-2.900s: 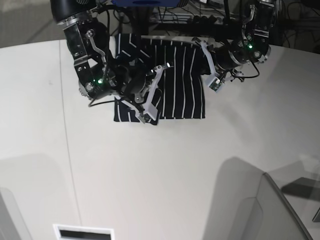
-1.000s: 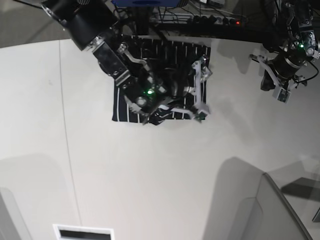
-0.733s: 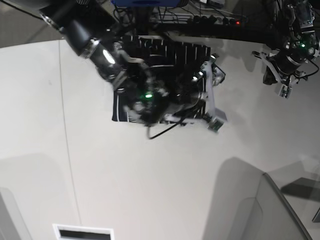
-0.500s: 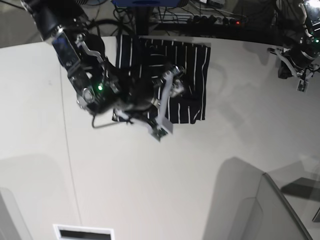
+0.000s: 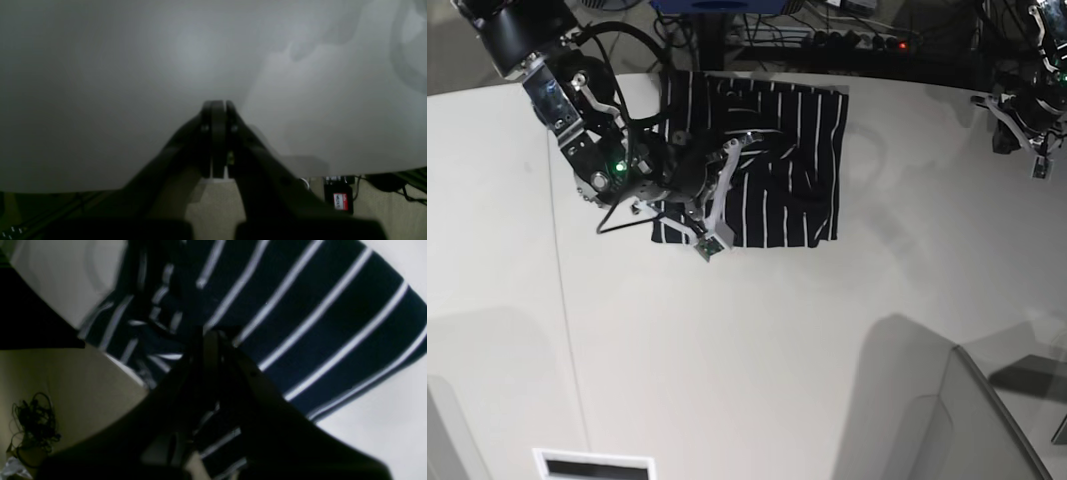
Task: Layout the t-shirt on the table in an organized manner, then fold the t-shirt properly
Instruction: 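Press and flatten the folded bundle with the right gripper, then grasp the bundle's sides with both grippers and rotate it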
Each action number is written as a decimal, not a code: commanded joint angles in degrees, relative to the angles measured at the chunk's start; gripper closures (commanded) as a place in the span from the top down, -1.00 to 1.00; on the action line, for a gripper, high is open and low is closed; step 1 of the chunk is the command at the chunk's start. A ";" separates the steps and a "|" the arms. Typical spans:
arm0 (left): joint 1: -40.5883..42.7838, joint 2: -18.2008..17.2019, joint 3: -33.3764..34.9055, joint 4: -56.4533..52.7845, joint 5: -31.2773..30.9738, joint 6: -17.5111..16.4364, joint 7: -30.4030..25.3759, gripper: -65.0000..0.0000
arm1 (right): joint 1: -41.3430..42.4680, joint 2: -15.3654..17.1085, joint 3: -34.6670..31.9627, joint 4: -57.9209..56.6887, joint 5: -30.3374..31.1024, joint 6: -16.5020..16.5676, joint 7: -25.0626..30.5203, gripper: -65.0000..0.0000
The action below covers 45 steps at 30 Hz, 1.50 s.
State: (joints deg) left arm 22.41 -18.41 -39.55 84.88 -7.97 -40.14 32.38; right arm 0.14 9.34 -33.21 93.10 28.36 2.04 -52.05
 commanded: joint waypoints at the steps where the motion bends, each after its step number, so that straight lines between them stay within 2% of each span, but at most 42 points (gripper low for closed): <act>1: 0.05 -1.23 -0.41 0.44 -0.60 0.14 -0.95 -1.00 | 0.61 0.19 0.11 -0.04 0.52 0.02 0.76 -0.99; 4: 0.05 -1.32 -0.41 -0.09 -0.60 0.14 -0.95 -1.00 | 0.61 0.37 -1.29 -1.10 0.52 0.11 0.76 -0.99; 10: 0.05 -1.15 0.12 -0.35 -0.60 0.14 -0.95 -1.00 | 2.54 0.11 -12.37 -1.19 0.78 0.11 0.40 -0.99; 15: -1.01 -1.15 0.21 -0.79 -0.60 0.14 -0.95 -1.00 | 6.06 -3.76 -22.48 -2.42 0.87 0.11 -1.27 -0.99; 18: -1.18 -1.06 0.21 -0.79 -0.60 0.14 -0.95 -1.00 | 7.90 -7.10 -25.21 -5.14 0.87 0.11 -3.55 -0.99; 20: -1.27 -1.06 0.65 -0.79 -0.60 0.14 -0.95 -1.00 | 8.08 -7.37 -25.12 -5.23 0.70 0.11 -4.08 -1.00; 21: -1.01 -1.06 1.79 -0.79 -0.60 0.14 -0.95 -1.00 | 8.25 -6.93 -24.68 -3.91 0.70 -0.33 -4.17 -1.00; 23: -0.74 -1.06 4.08 -0.35 -0.60 0.14 -0.86 -1.00 | 7.81 -3.50 -20.90 -0.31 0.87 -0.42 -4.17 -1.00; 24: -0.04 -0.88 5.04 0.35 -0.69 0.14 -0.69 -1.00 | 6.93 -1.48 -18.00 2.50 0.87 -0.42 -4.17 -1.00; 27: 2.77 2.63 8.30 7.03 -0.69 0.14 -0.25 -1.00 | 1.04 3.54 -5.69 9.45 0.87 -0.42 -3.55 -1.00; 29: 4.27 4.22 10.85 12.74 -0.60 0.14 3.79 -1.00 | -2.82 5.29 1.70 12.09 0.87 0.02 -2.67 -1.00; 31: 3.21 6.33 11.81 16.88 -0.69 0.14 10.48 -1.00 | -5.99 6.88 7.41 12.97 0.87 0.02 -0.91 -1.00; 35: -1.36 11.16 11.64 18.90 -0.69 0.14 20.85 -1.00 | -9.77 8.46 10.75 12.61 0.87 0.02 1.90 -1.00; 38: -4.08 13.97 12.17 19.25 -0.87 0.14 24.01 -1.00 | -11.70 8.90 10.84 12.53 0.70 0.02 2.78 -1.00; 40: -4.79 15.21 12.17 19.69 -4.30 0.14 25.25 -1.00 | -12.23 8.90 10.49 12.53 0.70 0.02 2.78 -1.00; 41: -4.88 15.12 12.17 19.78 -7.64 0.14 25.77 -0.84 | -12.23 8.90 10.49 12.53 0.70 0.02 2.78 -1.00; 45: -5.23 13.01 12.25 17.23 -22.23 0.14 26.74 0.54 | -12.32 8.90 10.49 10.94 0.70 0.02 2.69 -1.00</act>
State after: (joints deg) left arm 17.26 -5.10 -27.07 101.45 -29.82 -39.68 59.53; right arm -12.29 17.91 -22.98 103.20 28.56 1.96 -50.06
